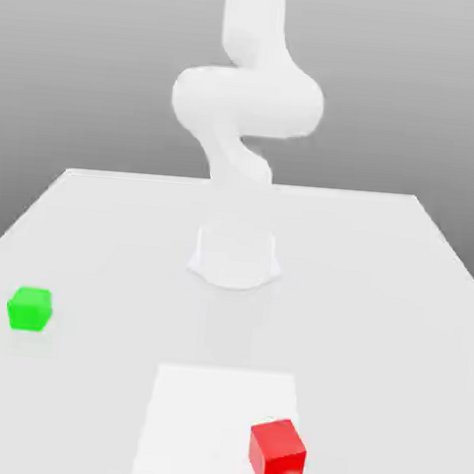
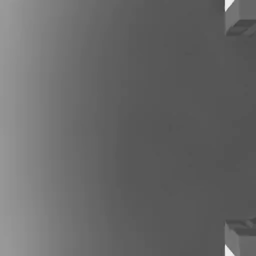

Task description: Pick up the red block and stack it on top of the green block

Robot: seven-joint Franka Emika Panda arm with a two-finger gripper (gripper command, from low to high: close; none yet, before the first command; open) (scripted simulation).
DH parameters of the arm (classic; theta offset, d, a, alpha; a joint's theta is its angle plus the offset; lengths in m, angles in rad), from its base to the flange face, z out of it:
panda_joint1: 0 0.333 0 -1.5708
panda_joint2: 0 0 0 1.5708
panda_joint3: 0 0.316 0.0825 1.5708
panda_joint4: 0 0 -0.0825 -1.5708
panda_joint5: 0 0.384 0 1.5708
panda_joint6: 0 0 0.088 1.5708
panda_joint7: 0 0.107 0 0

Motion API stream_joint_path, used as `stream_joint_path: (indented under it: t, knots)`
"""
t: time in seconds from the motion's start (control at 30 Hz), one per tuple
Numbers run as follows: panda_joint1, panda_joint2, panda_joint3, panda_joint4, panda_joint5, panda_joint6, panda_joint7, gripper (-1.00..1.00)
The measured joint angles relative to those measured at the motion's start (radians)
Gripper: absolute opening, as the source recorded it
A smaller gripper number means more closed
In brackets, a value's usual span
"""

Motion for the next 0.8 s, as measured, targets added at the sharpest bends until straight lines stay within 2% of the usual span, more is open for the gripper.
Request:
stream_joint_path:
  t: [0.43,0.8]
  knots:
    - [-0.195,0.378,0.233,-0.072,-0.103,0.139,0.57,0.0]
    - [-0.252,0.698,0.322,-0.132,-0.208,0.252,1.059,0.0]
